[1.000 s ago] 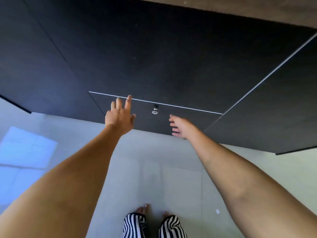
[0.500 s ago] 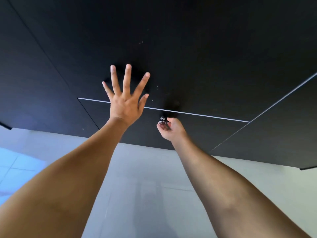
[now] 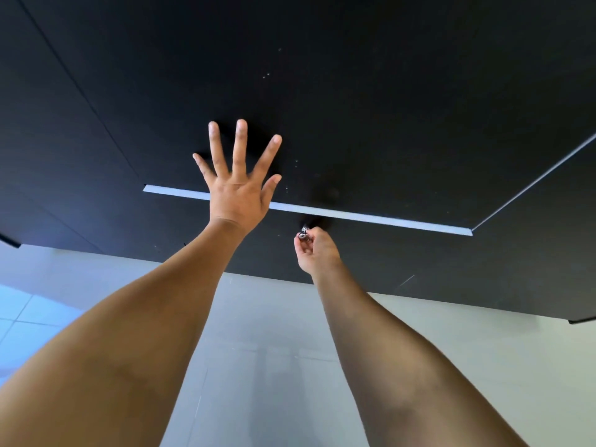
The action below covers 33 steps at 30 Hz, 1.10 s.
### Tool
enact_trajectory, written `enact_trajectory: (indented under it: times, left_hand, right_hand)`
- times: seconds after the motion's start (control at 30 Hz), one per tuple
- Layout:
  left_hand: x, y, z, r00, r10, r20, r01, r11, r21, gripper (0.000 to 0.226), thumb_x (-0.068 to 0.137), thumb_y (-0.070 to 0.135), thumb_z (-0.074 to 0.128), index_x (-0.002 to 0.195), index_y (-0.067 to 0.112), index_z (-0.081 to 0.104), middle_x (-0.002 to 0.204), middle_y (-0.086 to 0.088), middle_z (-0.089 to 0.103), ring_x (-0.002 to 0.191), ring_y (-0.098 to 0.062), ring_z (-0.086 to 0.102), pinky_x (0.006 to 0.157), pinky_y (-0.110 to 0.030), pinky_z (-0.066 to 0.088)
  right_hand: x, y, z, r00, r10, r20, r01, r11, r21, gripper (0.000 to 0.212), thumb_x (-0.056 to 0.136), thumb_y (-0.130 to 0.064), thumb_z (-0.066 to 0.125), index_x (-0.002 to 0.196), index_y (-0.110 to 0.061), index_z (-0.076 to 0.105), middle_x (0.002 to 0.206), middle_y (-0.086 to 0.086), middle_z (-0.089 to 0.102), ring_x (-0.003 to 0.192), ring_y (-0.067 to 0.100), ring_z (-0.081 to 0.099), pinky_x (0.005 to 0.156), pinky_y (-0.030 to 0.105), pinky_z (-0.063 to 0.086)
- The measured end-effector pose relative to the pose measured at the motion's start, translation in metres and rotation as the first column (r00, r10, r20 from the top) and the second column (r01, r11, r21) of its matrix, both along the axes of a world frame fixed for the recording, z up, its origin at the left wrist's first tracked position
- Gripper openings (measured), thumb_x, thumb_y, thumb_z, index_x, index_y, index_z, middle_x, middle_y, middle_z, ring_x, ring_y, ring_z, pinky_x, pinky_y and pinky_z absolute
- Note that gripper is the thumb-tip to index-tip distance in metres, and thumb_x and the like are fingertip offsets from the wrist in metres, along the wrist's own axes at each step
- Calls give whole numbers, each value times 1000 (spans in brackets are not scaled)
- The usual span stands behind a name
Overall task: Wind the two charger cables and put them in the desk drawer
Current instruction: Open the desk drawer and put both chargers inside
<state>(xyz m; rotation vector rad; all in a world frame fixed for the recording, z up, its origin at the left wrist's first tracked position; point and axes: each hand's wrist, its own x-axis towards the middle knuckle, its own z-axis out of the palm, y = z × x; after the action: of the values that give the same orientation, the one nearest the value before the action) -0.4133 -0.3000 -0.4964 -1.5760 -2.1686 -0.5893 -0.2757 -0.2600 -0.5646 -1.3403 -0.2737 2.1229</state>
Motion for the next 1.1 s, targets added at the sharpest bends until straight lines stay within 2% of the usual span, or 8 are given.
enact_trajectory:
  times: [0.2,0.33,0.43,0.5,0.57,0.63,0.8,1.1]
  left_hand:
    - [3,-4,3,1000,5,13,-4,999,-32,60,98,47,38,149,39,8,154,-10,-5,139,-54,6,103,-74,17]
    - [16,-13,14,999,50,-16,-51,995,-89,58,99,43,38,150,35,12,158,-19,11,142,-49,11,109,-67,11]
    - [29,-28,13,996,50,75,-38,987,-153,56,100,40,33,151,31,12,159,-18,8,146,-40,6,113,-60,4]
    - [34,-37,4,987,54,151,-17,971,-238,57,100,38,29,152,30,6,160,-14,2,147,-35,-1,115,-57,0]
    - [37,-49,-5,980,65,187,9,930,-367,58,100,40,20,151,30,-5,161,-9,-7,147,-29,-10,117,-53,-3]
    - [40,-56,-13,976,70,208,39,878,-477,58,100,42,13,150,29,-12,160,-4,-14,147,-24,-15,118,-49,-5]
    - [50,-59,-27,957,114,268,82,777,-624,57,99,42,6,149,28,-18,159,-2,-20,145,-19,-20,119,-45,-9]
    - [59,-75,-33,959,120,257,58,804,-592,57,99,44,5,149,28,-18,159,-3,-17,146,-18,-17,119,-42,-8]
  right_hand:
    - [18,-32,9,977,-197,78,207,967,-151,8,86,1,56,78,2,57,68,11,58,63,16,57,64,25,57]
    - [29,-65,20,981,-170,98,184,970,-159,10,88,-2,57,78,0,58,71,10,61,63,17,59,74,29,59]
    - [31,-91,34,880,-80,468,44,995,87,5,87,-9,56,83,-11,59,81,5,67,66,16,59,78,28,54]
    - [37,-102,39,660,-199,724,-223,868,443,8,85,-8,54,89,-7,61,96,6,63,72,15,54,63,17,44]
    - [46,-102,50,541,-443,715,-519,493,698,10,84,-8,55,90,-4,60,96,9,56,79,19,52,66,19,40]
    - [50,-83,53,390,-594,704,-764,218,607,21,84,-18,51,95,-4,62,102,13,58,94,29,56,78,31,47]
    - [59,-34,45,-82,-342,936,-974,227,-2,61,102,-43,19,154,-17,2,161,9,-11,149,26,-9,119,45,-3]
    - [65,-43,34,-177,-224,958,-962,244,-121,62,100,-48,6,150,-21,-18,156,3,-30,146,18,-21,118,40,-13]
